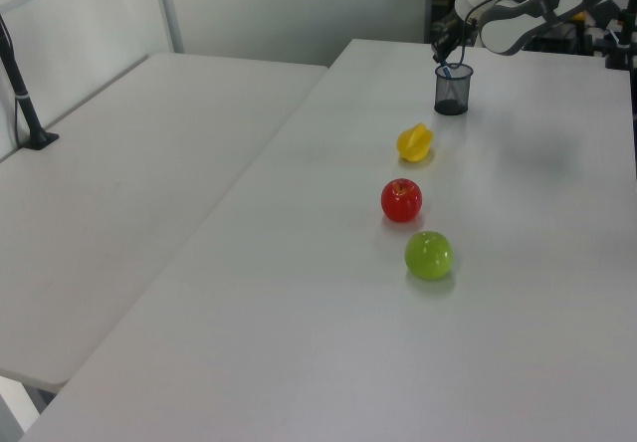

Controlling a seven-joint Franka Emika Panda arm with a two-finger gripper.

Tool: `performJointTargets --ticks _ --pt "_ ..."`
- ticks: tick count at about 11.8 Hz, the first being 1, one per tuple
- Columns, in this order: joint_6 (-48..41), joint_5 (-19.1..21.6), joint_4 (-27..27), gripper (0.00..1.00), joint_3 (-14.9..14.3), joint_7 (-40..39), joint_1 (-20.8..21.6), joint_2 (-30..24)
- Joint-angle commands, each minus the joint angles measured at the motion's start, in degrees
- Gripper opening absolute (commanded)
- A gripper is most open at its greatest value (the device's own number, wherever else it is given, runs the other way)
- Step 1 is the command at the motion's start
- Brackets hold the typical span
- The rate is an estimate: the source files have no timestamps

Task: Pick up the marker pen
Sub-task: 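Lift the marker up out of the pen cup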

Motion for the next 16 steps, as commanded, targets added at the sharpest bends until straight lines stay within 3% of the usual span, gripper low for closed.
performJointTargets --ticks 1,16 --pt "0.11 -0.84 -1.52 0.16 -0.24 -1.34 0.11 -1.44" --pt "0.03 0.13 -1.17 0.1 -0.24 -1.08 -0.77 -4.25"
